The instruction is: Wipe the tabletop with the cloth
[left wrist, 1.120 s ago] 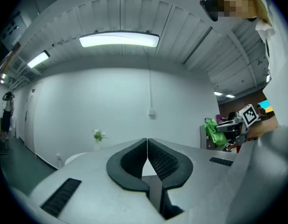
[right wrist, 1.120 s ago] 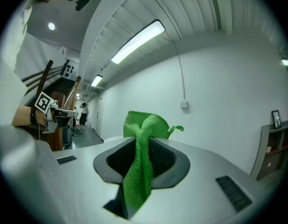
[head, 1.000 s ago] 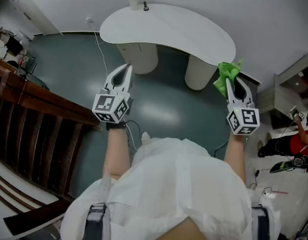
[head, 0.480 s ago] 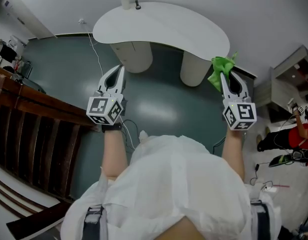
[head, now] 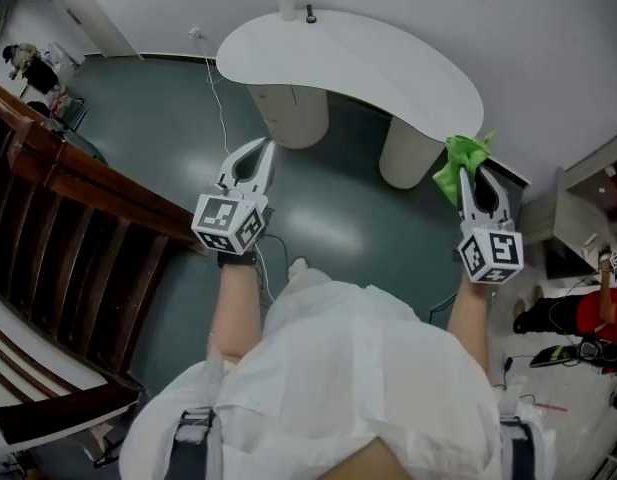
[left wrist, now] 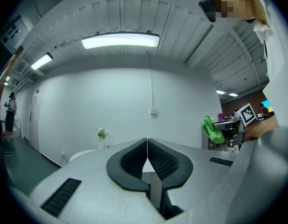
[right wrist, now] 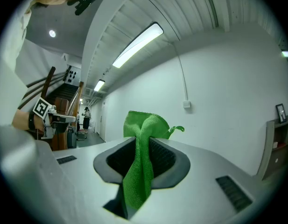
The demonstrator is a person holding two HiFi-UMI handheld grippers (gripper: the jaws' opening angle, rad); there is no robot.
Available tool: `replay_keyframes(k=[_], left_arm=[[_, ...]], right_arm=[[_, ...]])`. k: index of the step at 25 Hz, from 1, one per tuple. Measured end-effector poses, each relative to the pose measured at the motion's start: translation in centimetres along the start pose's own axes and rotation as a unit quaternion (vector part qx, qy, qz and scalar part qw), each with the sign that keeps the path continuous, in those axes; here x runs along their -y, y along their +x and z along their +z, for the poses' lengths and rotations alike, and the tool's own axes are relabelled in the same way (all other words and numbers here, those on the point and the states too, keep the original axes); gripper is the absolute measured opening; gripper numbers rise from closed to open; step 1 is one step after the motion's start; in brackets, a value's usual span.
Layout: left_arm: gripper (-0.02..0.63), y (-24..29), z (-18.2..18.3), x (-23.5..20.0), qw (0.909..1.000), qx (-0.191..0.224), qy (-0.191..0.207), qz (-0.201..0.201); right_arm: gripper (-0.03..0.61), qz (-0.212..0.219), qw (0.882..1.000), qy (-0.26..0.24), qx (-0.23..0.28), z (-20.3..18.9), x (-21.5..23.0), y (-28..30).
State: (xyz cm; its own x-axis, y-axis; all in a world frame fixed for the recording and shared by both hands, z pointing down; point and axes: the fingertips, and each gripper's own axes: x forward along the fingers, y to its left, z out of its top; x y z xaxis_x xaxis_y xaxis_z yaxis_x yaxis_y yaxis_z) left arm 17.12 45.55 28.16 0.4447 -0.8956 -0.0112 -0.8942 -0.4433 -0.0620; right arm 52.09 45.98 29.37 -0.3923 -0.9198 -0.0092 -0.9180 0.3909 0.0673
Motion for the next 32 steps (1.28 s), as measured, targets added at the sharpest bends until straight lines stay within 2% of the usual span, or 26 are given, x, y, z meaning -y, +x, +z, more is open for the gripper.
replay_keyframes(k=[8, 13, 17, 27, 32], left_arm=[[0.018, 0.2, -1.5, -3.8, 0.9995, -0.008, -0.013, 0.026], [0.018, 2.2, -2.4, -7.5, 0.9995, -0.011, -0.015, 0.025], [0.018, 4.6, -2.6, -12.5, 0.9994, -0.007, -0.017, 0.031], [0.018, 10.3, -3.5, -28.5, 0.9983, -0.006, -0.039, 0.043], [0.018, 12.4, -4.8, -33.4, 0.9981, -0.01, -0.049, 0.036]], right_arm=[[0.083, 0.026, 1.0, 0.003, -0.015, -1.1, -1.9, 3.7], [0.081, 0.034, 0.999, -0.001, -0.023, -1.2, -3.3, 8.5], [0.081, 0.037, 0.999, -0.003, -0.026, -1.1, -4.4, 14.1], [0.081, 0.045, 0.998, 0.008, -0.045, -0.8, -9.1, 31.0], [0.081, 0.045, 0.997, 0.005, -0.057, -1.2, -11.3, 36.2]])
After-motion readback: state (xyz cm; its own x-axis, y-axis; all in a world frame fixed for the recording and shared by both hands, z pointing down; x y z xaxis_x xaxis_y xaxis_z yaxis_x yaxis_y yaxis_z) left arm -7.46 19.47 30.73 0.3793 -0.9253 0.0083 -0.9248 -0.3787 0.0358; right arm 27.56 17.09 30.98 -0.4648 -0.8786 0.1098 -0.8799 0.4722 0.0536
